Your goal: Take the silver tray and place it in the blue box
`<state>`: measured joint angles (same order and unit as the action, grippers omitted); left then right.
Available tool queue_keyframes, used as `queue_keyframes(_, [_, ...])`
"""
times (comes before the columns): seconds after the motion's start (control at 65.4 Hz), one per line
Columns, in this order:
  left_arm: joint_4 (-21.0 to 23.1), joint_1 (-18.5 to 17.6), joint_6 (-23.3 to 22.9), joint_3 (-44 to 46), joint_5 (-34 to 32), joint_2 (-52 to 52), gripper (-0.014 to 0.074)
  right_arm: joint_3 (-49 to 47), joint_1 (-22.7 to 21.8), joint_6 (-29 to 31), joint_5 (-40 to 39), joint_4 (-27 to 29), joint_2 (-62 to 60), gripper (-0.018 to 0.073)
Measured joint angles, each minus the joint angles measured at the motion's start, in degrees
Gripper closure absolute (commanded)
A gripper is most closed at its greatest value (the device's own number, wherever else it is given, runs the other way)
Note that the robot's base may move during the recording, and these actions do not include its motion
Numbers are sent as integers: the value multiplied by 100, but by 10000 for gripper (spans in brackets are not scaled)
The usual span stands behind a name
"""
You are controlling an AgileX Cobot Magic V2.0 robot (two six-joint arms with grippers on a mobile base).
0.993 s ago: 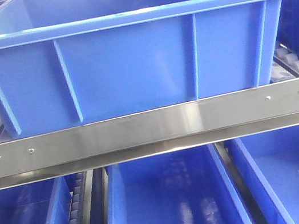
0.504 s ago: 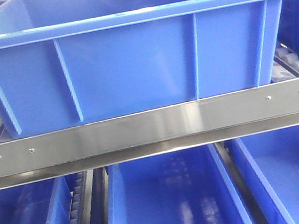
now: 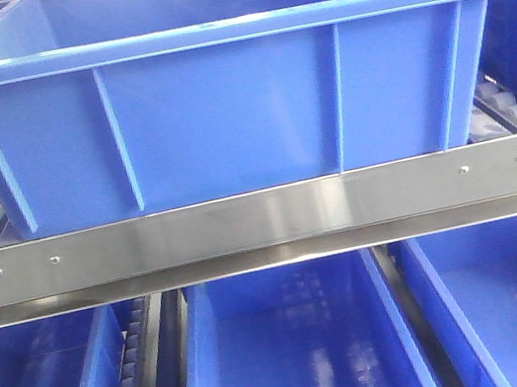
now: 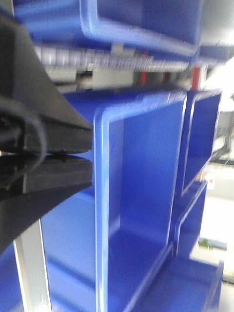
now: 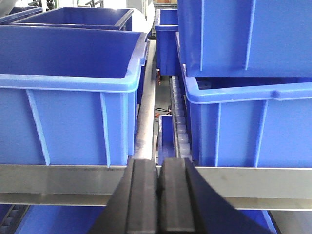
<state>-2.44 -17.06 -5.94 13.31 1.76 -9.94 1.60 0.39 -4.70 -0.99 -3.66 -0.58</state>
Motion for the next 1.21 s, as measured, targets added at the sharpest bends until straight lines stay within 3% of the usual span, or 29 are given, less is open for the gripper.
queue_keyframes(0.122, [449, 508, 633, -531, -51, 591, 603, 0, 0, 0, 0, 0, 0, 503])
queue_keyframes(0.336, [527, 954, 736, -1315, -61, 1051, 603, 0, -9, -11, 0, 0, 0, 503])
queue_keyframes(0.688, [526, 1281, 739, -1516, -418, 1055, 603, 0, -9, -11, 0, 0, 0, 503])
queue_keyframes(1.207, [515, 1281, 739, -1516, -431, 1055, 603, 0, -9, -11, 0, 0, 0, 503])
